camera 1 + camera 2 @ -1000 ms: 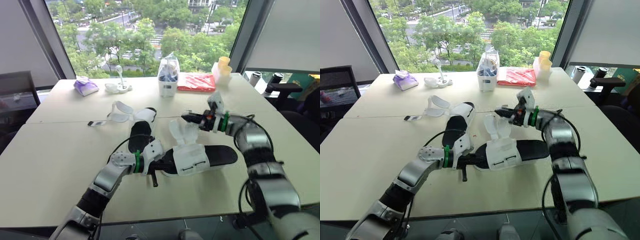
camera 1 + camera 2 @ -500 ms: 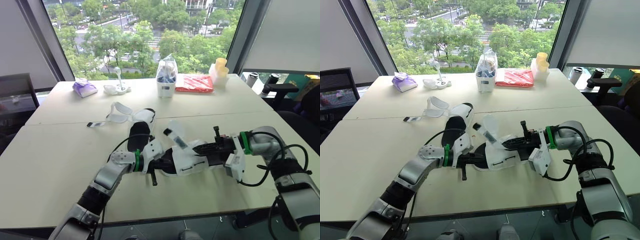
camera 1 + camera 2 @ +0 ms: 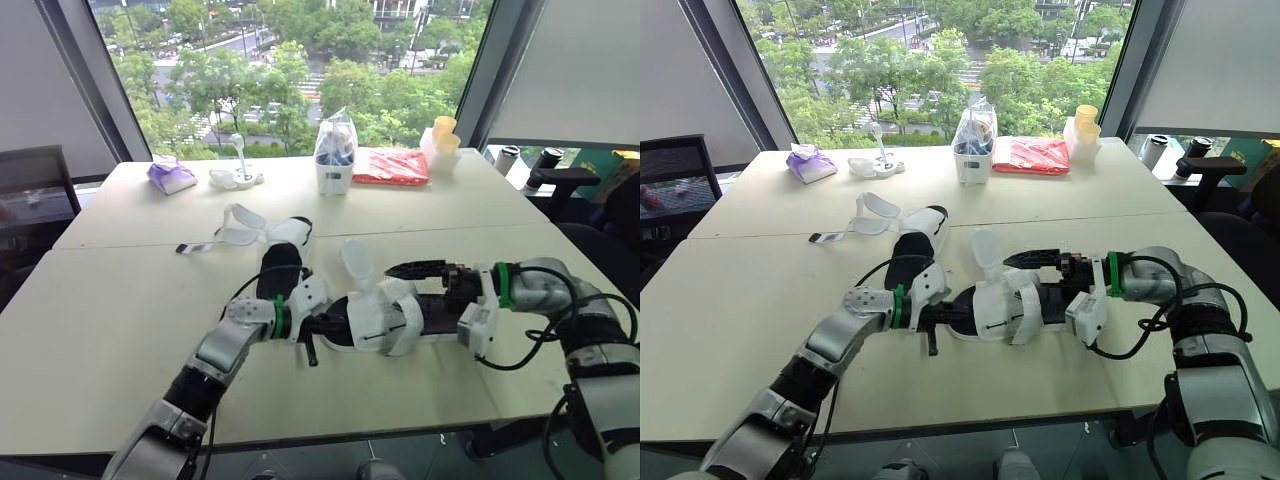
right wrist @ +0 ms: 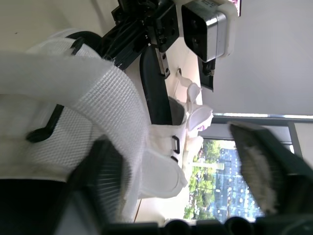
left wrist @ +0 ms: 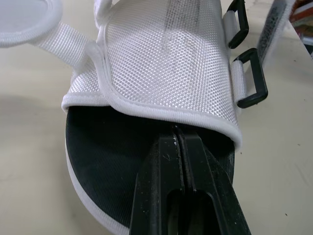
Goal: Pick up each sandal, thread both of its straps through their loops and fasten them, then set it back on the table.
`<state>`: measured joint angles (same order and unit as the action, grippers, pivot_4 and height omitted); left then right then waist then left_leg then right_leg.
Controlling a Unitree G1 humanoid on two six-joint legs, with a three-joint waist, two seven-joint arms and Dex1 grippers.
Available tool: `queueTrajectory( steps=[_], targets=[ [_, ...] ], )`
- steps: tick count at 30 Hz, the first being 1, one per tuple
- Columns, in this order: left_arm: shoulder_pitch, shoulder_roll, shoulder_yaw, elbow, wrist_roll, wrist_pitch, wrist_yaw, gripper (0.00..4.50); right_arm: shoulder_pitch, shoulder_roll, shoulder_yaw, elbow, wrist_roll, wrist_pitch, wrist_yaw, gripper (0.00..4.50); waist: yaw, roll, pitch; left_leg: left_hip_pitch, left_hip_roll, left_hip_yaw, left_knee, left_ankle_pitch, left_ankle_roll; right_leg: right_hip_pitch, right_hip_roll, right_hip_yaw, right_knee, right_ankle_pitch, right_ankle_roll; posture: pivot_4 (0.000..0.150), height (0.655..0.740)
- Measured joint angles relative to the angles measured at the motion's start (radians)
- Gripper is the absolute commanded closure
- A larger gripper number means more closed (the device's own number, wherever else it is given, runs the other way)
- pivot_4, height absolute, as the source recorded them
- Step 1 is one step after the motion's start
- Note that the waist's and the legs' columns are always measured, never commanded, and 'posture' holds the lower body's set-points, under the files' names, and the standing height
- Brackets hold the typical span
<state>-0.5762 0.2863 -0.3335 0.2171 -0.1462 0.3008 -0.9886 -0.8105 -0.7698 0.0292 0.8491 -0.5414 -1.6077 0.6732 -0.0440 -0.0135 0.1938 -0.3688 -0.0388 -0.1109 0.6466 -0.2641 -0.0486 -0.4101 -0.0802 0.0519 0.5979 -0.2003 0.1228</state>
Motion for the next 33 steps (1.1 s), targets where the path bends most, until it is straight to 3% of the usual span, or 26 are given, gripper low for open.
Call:
queueTrajectory(
  steps=[8,16,17,19,22,24,26,29,33],
  targets=[
    [-0.021,-0.03,0.0,0.052,0.017,-0.032,0.01,4.5,0.149,-0.141,-0.008,-0.036,-0.045,0.054,-0.146,0.14,0.002,0.0,0.0,0.0,-0.001,0.0,0.0,0.0,0.0,0.001,-0.001,0.001,-0.002,0.0,0.0,0.15,0.74],
    [-0.032,-0.084,-0.01,0.1,0.063,-0.081,0.042,4.5,0.311,-0.299,-0.024,-0.093,0.14,0.285,-0.201,0.14,0.007,0.0,0.0,0.005,-0.001,0.001,0.001,0.0,0.0,0.008,-0.002,0.001,-0.003,-0.001,0.001,0.15,0.74],
    [-0.037,-0.095,-0.011,0.109,0.071,-0.09,0.047,4.5,0.352,-0.309,-0.024,-0.128,0.213,0.363,-0.162,0.14,0.008,0.0,0.0,0.007,-0.001,0.001,0.001,0.0,0.0,0.01,-0.002,0.001,-0.004,-0.002,0.001,0.15,0.74],
    [-0.048,-0.114,-0.02,0.127,0.082,-0.096,0.057,4.5,0.466,-0.31,-0.044,-0.255,0.468,0.704,-0.005,0.14,0.011,-0.002,0.001,0.012,-0.001,0.0,0.001,0.0,0.001,0.016,-0.002,0.001,-0.005,-0.002,0.002,0.15,0.74],
    [-0.054,-0.127,-0.033,0.139,0.104,-0.12,0.067,4.5,0.67,-0.374,-0.1,-0.608,1.012,1.477,0.198,0.14,0.024,0.001,0.0,0.011,-0.001,0.0,0.001,-0.001,0.001,0.016,-0.003,0.002,-0.005,-0.002,0.001,0.15,0.74],
    [-0.059,-0.134,-0.039,0.148,0.118,-0.134,0.075,4.5,0.719,-0.419,-0.155,-0.787,1.23,1.792,0.247,0.14,0.026,0.001,-0.001,0.011,0.0,0.0,0.001,-0.001,0.001,0.016,-0.002,0.001,-0.004,-0.004,0.005,0.15,0.74],
    [-0.068,-0.144,-0.054,0.167,0.142,-0.159,0.081,4.5,0.754,-0.439,-0.21,-0.92,1.335,1.964,0.266,0.14,0.033,0.001,-0.001,0.012,0.0,-0.002,0.002,-0.001,0.001,0.015,-0.001,-0.001,-0.004,-0.005,0.005,0.15,0.74],
    [-0.07,-0.158,-0.063,0.184,0.157,-0.192,0.087,4.5,0.83,-0.438,-0.208,-1.077,1.372,2.09,0.298,0.14,0.04,0.0,-0.001,0.008,0.001,-0.002,0.002,-0.002,0.0,0.015,-0.002,-0.004,-0.007,-0.006,0.006,0.15,0.74],
    [-0.087,-0.17,-0.063,0.199,0.157,-0.201,0.085,4.5,0.82,-0.378,-0.16,-1.114,1.376,2.192,0.302,0.14,0.037,0.002,-0.002,-0.004,0.0,-0.002,0.004,-0.001,0.001,0.009,-0.003,-0.003,-0.014,-0.005,0.007,0.15,0.74]
  ],
)
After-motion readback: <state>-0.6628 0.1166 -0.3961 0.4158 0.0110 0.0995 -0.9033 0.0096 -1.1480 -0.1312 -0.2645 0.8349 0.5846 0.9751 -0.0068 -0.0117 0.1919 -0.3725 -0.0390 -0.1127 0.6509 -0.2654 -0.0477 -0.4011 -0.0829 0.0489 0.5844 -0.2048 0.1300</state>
